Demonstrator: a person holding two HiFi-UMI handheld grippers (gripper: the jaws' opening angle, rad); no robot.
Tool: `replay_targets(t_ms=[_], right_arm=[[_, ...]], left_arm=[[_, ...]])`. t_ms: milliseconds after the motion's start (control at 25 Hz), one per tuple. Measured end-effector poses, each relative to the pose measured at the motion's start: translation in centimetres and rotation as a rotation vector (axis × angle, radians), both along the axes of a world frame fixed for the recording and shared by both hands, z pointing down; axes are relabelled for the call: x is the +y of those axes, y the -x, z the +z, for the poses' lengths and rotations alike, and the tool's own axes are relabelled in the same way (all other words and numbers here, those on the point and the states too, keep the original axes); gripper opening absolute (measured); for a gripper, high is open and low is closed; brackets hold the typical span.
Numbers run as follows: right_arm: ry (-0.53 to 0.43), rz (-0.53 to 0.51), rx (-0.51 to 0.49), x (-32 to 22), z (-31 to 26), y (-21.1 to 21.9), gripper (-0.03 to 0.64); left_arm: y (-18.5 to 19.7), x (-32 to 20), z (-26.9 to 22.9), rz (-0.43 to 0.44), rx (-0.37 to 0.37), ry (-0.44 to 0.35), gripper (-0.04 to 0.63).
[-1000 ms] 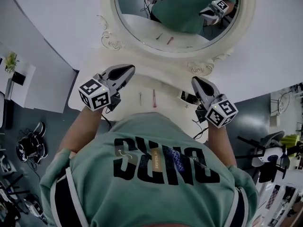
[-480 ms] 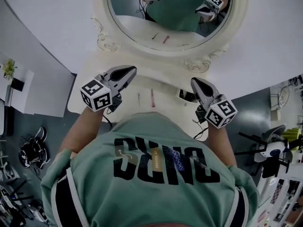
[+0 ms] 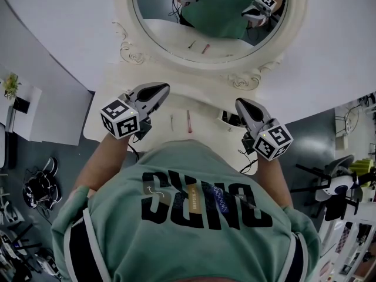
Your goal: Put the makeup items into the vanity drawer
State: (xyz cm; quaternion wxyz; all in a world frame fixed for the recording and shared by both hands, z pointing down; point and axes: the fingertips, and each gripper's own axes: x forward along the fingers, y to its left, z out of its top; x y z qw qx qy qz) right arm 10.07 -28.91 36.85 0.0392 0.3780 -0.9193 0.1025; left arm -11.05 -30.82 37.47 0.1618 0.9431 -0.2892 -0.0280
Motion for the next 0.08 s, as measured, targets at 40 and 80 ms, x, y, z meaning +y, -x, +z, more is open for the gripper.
replay_targets(t_ms=[40, 80], right_arm=[[-0.001, -0.003, 0.004, -0.01, 0.09, 0.14, 0.008], [-0.002, -0.006, 0.009, -0.02, 0.19, 0.28, 0.008]], left_arm=[[0.00, -0.01, 0.08, 0.001, 0.000, 0.001, 0.003], [-0.01, -0.02, 0.16, 0.002, 0.000, 0.002, 0.003]])
